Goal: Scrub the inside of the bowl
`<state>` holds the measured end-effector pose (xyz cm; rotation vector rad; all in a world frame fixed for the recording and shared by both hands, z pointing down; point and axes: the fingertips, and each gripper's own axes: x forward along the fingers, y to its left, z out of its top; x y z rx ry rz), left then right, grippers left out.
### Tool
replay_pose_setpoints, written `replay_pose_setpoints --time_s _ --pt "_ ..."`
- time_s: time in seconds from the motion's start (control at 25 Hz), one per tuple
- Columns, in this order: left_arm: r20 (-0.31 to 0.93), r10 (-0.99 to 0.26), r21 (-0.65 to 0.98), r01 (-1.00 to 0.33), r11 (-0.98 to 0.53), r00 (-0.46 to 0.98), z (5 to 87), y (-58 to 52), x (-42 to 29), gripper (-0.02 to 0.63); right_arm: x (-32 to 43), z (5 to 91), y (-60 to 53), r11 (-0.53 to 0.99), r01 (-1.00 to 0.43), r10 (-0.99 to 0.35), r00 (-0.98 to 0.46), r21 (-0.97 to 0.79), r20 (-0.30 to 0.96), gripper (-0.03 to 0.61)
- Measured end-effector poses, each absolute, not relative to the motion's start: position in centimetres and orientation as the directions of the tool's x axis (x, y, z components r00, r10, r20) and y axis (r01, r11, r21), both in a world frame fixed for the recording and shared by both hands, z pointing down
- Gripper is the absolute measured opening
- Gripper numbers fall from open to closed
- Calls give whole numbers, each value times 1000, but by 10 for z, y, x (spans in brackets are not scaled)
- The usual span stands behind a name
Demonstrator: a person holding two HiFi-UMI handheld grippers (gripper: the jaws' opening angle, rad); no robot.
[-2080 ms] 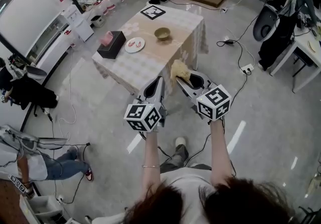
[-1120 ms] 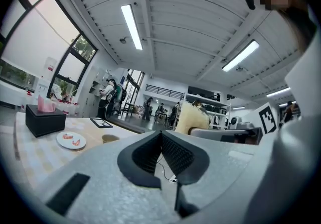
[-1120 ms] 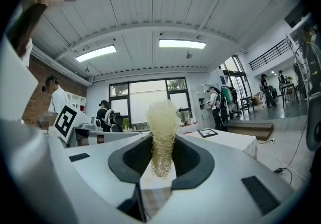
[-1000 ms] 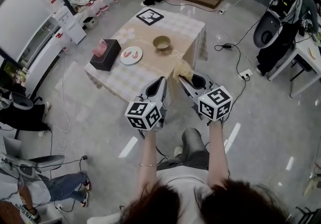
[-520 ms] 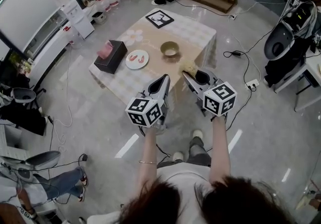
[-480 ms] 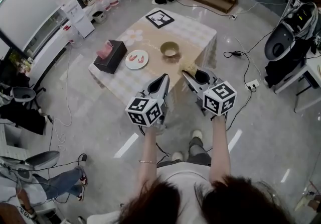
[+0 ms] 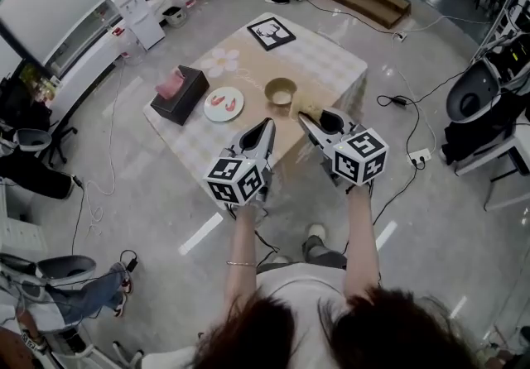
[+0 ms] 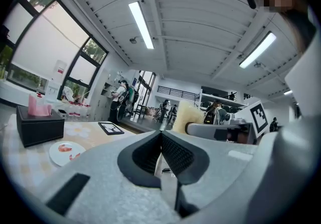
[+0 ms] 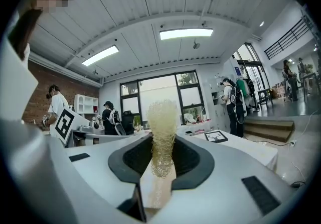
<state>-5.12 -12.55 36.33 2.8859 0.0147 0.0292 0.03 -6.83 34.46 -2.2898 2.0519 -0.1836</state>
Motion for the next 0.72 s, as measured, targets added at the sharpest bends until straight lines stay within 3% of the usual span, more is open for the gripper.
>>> replay_pose_setpoints --time_s 0.72 --pt "45 -149 265 -155 -952 988 370 -145 11 11 72 360 -92 34 -987 -996 -47 -159 80 95"
